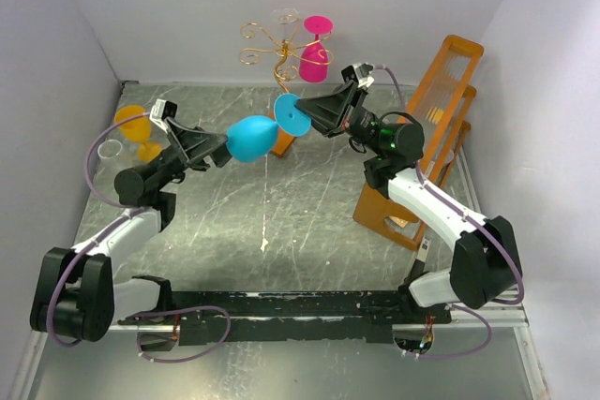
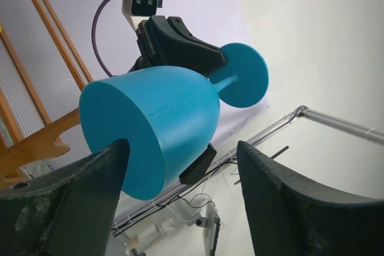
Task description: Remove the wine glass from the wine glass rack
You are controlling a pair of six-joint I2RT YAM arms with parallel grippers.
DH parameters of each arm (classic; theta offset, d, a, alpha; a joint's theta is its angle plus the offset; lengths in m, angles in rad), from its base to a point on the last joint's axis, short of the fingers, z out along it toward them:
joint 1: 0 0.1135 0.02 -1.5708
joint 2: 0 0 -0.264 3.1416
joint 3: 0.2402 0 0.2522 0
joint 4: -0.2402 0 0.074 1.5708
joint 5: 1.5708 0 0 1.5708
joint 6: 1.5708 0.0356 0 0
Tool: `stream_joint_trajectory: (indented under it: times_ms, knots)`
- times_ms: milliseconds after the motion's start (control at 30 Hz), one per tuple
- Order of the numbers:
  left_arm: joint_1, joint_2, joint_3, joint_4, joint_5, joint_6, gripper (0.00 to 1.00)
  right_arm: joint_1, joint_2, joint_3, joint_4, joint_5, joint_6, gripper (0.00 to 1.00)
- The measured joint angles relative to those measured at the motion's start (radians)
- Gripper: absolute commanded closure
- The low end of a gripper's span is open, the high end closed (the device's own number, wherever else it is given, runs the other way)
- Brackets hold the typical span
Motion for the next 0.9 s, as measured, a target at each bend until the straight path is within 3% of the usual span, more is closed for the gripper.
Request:
stream_joint_trajectory:
  times_ms: [233, 333, 467, 700, 900]
  knots:
    - [-0.016, 0.010, 0.047, 0.003, -0.011, -0.054, 0.46, 0.003, 0.013, 0.000, 0.008, 0.016, 0.007, 1.00]
    - [-0.018, 0.009, 0.077, 0.003, -0.012, -0.064, 0.61, 0.004, 0.024, 0.000, 0.040, 0.026, 0.023, 1.00]
    - [-0.018, 0.005, 0.101, 0.004, -0.014, -0.079, 0.92, 0.004, 0.038, 0.000, 0.077, 0.042, 0.039, 0.83]
    - [-0.019, -0.070, 0.143, 0.011, -0.001, -0.037, 0.93, -0.052, 0.023, -0.012, -0.039, 0.006, -0.076, 0.43]
    - [-0.022, -0.159, 0.152, -0.114, 0.079, 0.122, 0.93, -0.214, -0.095, -0.027, -0.260, -0.014, -0.253, 0.23]
